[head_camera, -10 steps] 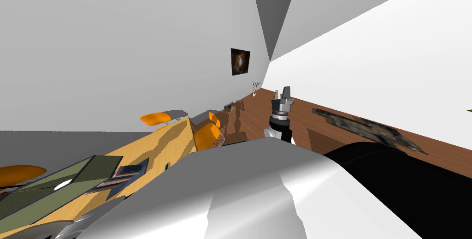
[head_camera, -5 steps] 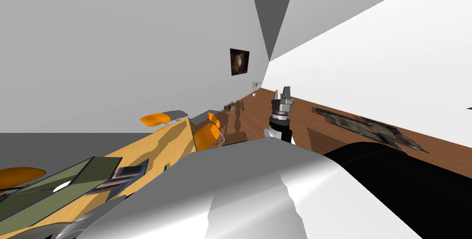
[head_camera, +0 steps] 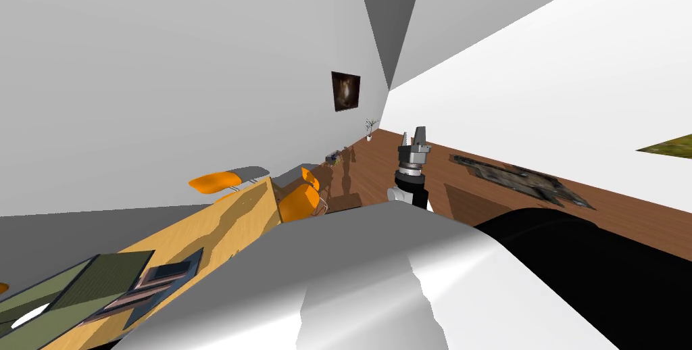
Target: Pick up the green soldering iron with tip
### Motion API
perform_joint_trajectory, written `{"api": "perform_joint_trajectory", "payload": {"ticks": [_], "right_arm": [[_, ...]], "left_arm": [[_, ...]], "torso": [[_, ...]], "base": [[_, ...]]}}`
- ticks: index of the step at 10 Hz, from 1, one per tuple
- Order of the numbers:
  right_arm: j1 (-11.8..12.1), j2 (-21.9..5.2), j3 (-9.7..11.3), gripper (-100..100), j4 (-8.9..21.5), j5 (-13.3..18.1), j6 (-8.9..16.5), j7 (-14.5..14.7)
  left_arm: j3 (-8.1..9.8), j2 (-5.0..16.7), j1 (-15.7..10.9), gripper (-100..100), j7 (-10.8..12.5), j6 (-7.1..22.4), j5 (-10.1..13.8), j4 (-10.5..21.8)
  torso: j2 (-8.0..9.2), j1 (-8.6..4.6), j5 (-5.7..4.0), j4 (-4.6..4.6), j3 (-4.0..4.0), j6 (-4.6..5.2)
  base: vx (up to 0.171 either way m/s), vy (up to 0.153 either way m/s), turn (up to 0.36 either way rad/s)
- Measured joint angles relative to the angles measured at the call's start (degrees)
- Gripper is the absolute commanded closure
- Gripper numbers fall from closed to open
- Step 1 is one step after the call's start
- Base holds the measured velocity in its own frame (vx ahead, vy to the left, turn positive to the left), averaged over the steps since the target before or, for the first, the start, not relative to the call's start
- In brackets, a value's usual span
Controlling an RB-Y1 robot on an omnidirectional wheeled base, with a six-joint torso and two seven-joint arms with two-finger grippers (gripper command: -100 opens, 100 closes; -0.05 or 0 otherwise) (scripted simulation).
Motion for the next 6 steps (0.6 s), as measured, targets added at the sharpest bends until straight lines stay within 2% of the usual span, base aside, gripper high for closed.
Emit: {"api": "perform_joint_trajectory", "payload": {"ticks": [1, 3, 4, 5, 6], "right_arm": [[0.0, 0.0, 0.0, 0, 0.0, 0.0, 0.0, 0.0], [0.0, 0.0, 0.0, 0, 0.0, 0.0, 0.0, 0.0], [0.0, 0.0, 0.0, 0, 0.0, 0.0, 0.0, 0.0], [0.0, 0.0, 0.0, 0, 0.0, 0.0, 0.0, 0.0], [0.0, 0.0, 0.0, 0, 0.0, 0.0, 0.0, 0.0]], "left_arm": [[0.14, 1.11, 1.38, 100, 0.27, 1.11, 0.23, -2.69], [2.15, 1.78, 4.6, 100, -0.92, 1.59, 1.48, -4.75], [3.41, 1.83, 6.11, 100, -2.07, 1.13, 2.2, -4.82], [4.89, 0.87, 6.97, 100, -3.83, -0.23, 2.9, -2.75], [6.18, 1.37, 8.96, 100, -4.97, -0.64, 3.7, -3.7]], "torso": [[0.09, 0.02, 0.0, 0.01, 0.05, -0.02], [0.06, 0.01, -0.01, 0.02, 0.04, 0.0], [0.0, -0.02, -0.02, 0.01, 0.01, 0.01], [-0.03, -0.03, -0.01, 0.0, -0.01, -0.01], [-0.04, -0.04, -0.04, 0.01, -0.01, 0.01]], "base": [[0.009, -0.003, -0.064], [0.035, -0.012, -0.108], [0.053, -0.018, -0.089], [0.051, -0.015, -0.095], [0.02, -0.003, -0.013]]}}
